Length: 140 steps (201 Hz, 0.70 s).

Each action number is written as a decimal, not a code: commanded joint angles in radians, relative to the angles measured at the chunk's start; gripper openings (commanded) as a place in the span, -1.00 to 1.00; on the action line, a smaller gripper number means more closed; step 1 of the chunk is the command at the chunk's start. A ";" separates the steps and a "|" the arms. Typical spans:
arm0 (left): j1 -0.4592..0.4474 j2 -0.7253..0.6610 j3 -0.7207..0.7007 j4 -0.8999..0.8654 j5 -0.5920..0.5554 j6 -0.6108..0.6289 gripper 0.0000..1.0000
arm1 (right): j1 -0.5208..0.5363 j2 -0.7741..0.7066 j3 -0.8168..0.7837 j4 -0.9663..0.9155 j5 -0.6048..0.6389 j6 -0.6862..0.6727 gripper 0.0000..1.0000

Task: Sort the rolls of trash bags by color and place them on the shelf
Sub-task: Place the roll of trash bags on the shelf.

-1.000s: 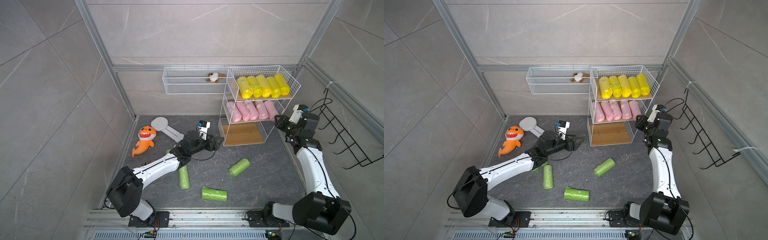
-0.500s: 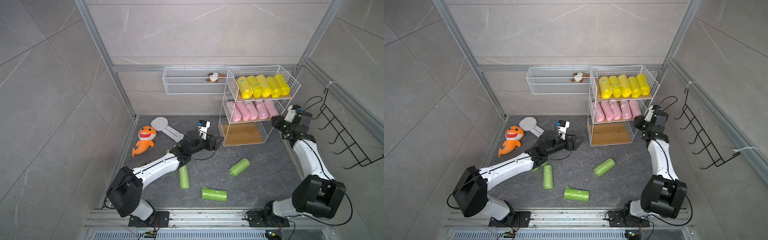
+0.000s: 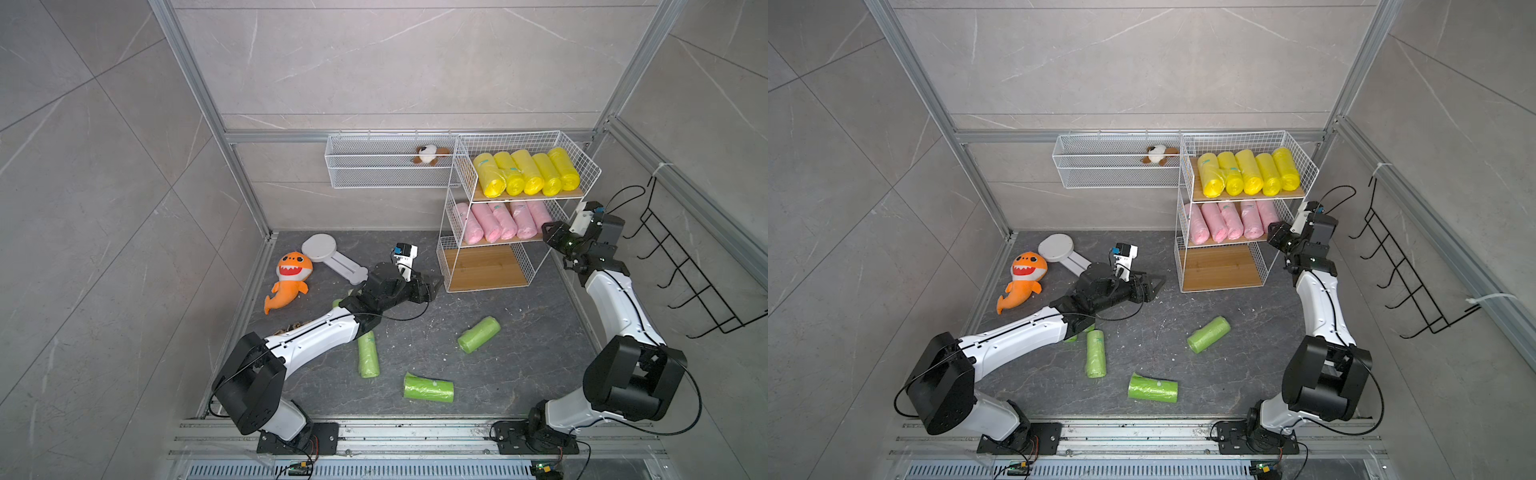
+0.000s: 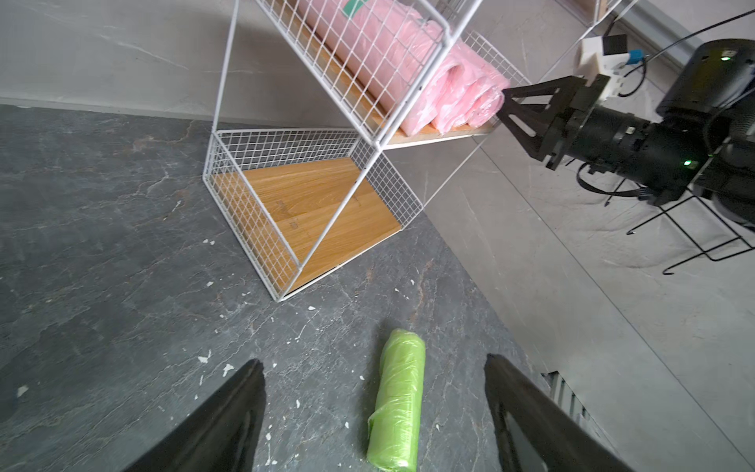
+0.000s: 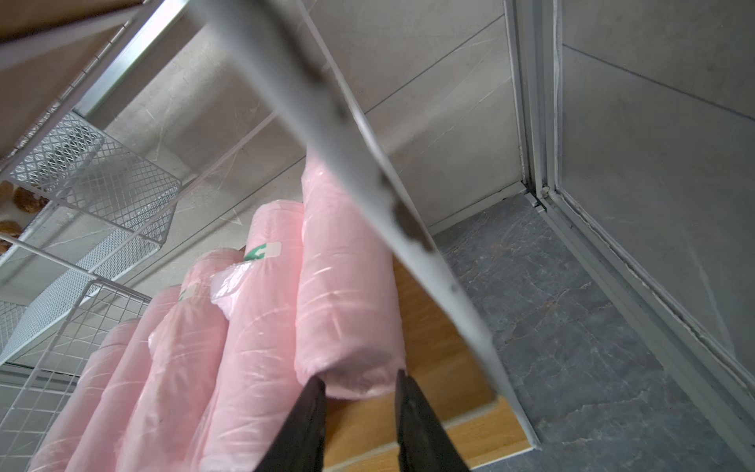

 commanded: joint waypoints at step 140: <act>0.412 -0.168 -0.223 -0.437 -0.434 0.020 0.77 | 0.438 -0.610 -0.396 -0.290 0.139 -0.123 0.29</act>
